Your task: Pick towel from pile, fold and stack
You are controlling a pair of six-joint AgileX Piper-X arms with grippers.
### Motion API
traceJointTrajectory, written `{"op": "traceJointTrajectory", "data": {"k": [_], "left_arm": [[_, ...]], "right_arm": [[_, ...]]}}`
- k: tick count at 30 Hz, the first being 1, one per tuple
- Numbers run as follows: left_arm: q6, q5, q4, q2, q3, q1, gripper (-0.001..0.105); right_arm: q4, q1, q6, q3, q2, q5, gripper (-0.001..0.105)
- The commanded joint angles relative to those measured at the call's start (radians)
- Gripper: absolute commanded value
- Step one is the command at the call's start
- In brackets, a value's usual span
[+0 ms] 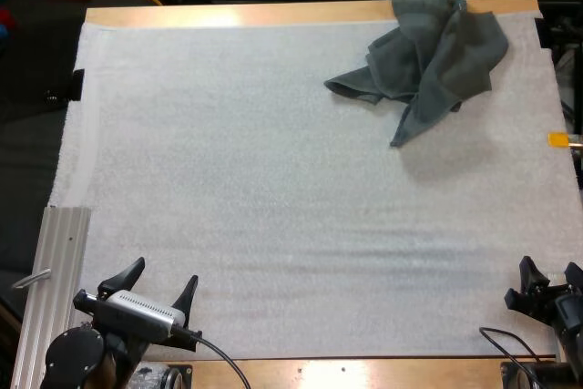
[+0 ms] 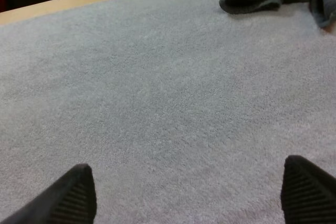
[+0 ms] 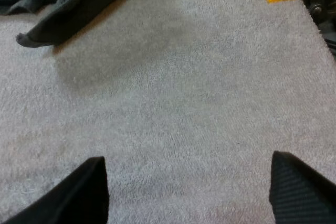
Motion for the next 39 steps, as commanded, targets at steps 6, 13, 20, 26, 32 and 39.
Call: {"op": "traceJointTrajectory", "data": {"k": [6,13,20,26,32,39], "left_arm": [[-0.005,0.004,-0.015,-0.14,-0.003,-0.004,0.07],[-0.005,0.004,-0.015,-0.14,-0.003,-0.004,0.07],[-0.005,0.004,-0.015,-0.14,-0.003,-0.004,0.07],[-0.005,0.004,-0.015,-0.14,-0.003,-0.004,0.07],[-0.005,0.004,-0.023,-0.14,-0.003,-0.004,0.07],[-0.005,0.004,-0.124,-0.14,-0.003,-0.004,0.07]], "right_arm": [[0.0,-0.004,0.001,-0.003,-0.046,-0.002,0.063],[0.0,-0.004,0.001,-0.003,-0.046,-0.002,0.063],[0.0,-0.004,0.001,-0.003,-0.046,-0.002,0.063],[0.0,-0.004,0.001,-0.003,-0.046,-0.002,0.063],[-0.032,-0.004,0.001,-0.003,-0.046,-0.002,0.063],[-0.147,-0.004,0.001,-0.003,-0.046,-0.011,0.063]]}}
